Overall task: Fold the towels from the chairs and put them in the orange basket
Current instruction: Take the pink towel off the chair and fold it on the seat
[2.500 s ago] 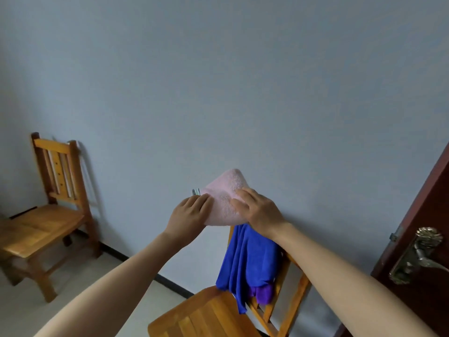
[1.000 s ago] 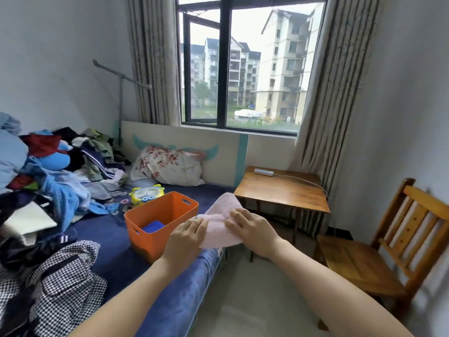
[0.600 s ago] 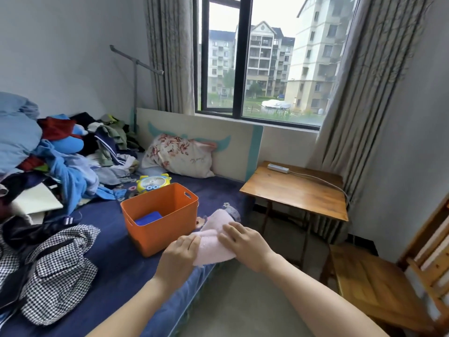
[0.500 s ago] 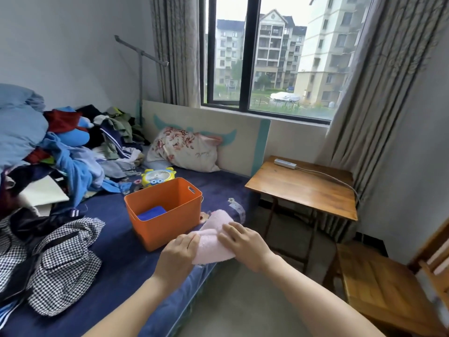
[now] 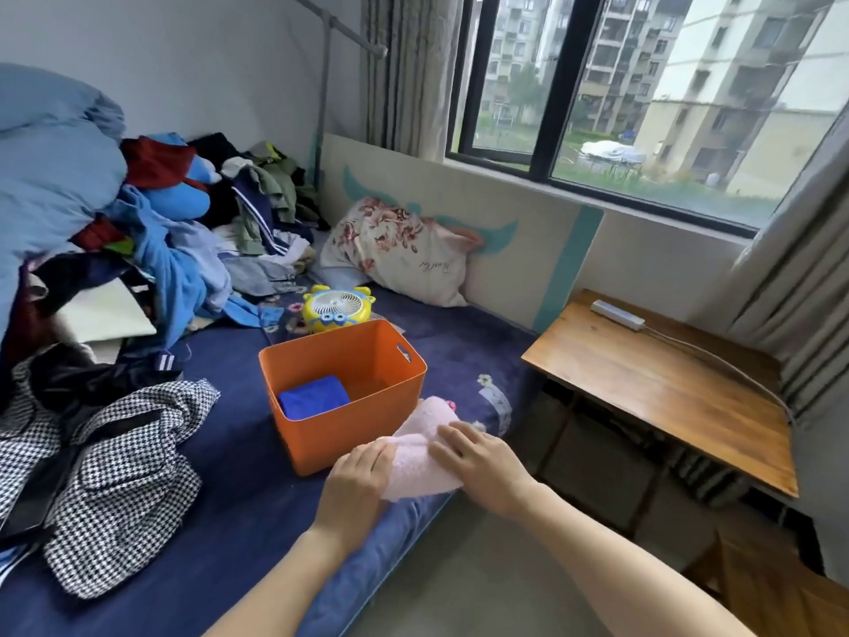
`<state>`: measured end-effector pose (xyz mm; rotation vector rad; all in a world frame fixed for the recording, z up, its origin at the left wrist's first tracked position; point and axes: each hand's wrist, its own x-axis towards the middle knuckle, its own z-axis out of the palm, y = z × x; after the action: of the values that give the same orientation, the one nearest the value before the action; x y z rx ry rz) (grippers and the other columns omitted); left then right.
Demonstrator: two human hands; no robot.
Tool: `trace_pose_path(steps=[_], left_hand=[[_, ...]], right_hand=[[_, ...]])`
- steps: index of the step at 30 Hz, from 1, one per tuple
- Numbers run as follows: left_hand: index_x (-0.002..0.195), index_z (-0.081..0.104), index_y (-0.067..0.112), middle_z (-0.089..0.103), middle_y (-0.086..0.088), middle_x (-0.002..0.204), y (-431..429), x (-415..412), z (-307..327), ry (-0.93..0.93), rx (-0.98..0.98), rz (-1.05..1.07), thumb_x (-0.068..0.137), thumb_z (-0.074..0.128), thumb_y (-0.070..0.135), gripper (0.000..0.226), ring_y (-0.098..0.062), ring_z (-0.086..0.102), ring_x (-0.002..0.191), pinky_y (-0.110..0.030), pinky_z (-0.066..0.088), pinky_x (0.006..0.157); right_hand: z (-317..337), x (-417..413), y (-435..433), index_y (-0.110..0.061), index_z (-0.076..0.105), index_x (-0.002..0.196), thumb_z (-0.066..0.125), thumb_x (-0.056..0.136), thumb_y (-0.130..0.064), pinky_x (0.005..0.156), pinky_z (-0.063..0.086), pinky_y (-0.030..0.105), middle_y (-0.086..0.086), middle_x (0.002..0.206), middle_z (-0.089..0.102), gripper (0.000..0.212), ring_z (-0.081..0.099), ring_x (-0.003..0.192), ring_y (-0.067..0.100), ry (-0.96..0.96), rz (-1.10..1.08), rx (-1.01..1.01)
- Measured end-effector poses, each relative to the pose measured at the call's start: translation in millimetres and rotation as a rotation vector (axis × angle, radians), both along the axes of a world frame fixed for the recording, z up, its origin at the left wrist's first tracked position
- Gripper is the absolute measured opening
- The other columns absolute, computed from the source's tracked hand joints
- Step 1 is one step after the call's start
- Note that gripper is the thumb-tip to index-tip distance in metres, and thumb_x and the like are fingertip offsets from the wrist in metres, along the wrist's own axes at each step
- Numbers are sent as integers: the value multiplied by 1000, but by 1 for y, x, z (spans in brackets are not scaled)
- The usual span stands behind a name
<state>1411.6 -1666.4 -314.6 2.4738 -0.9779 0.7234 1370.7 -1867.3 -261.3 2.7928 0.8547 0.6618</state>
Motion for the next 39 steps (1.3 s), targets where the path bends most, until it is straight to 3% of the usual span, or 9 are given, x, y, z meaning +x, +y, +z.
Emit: trace_pose_path(steps=[11,20,24,27,31,35,39], left_hand=[[107,48,15,72,-3,93,-17,105,-20,127,46,30,72,41,18,36,-18,69,77,-25,55,62],[110,48,17,71,0,98,-99,160,-20,190,87,120,72,40,16,39,-17,69,84,-24,55,67],[108,48,16,71,-3,100,-138,184,-15,201,121,209,68,39,11,41,-19,69,83,-25,55,63],[107,48,14,70,-5,98,-154,197,-11,190,142,288,69,37,5,41,-22,68,82,-28,55,62],[109,48,14,71,-5,97,-159,203,-14,160,129,398,69,31,2,45,-23,69,83,-29,57,65],[108,50,13,71,-4,98,-144,218,-20,166,127,454,66,31,-1,47,-22,69,84,-27,56,65],[111,50,12,69,-5,103,-117,252,-30,195,122,482,54,51,-8,60,-22,65,92,-29,55,68]], right_hand=[[-30,110,-22,-20,53,102,90,44,-29,53,57,28,3,98,69,70,68,86,21,91,-27,13],[-40,185,-106,-23,48,104,92,33,-31,53,55,23,-1,99,70,84,69,85,18,133,63,63],[-48,228,-147,-22,60,101,92,26,-30,51,54,22,-1,100,69,81,68,86,18,254,88,100],[-48,254,-164,-22,65,96,91,25,-31,48,51,21,-3,100,67,76,67,85,17,299,157,131],[-47,284,-164,-20,53,102,88,24,-24,47,50,21,-1,99,68,85,67,86,19,348,267,147],[-68,318,-146,-18,52,101,84,29,-15,46,48,23,0,102,59,79,65,82,22,382,403,215],[-71,357,-119,-18,53,103,81,31,-14,45,47,22,1,103,61,78,65,82,23,409,419,179]])
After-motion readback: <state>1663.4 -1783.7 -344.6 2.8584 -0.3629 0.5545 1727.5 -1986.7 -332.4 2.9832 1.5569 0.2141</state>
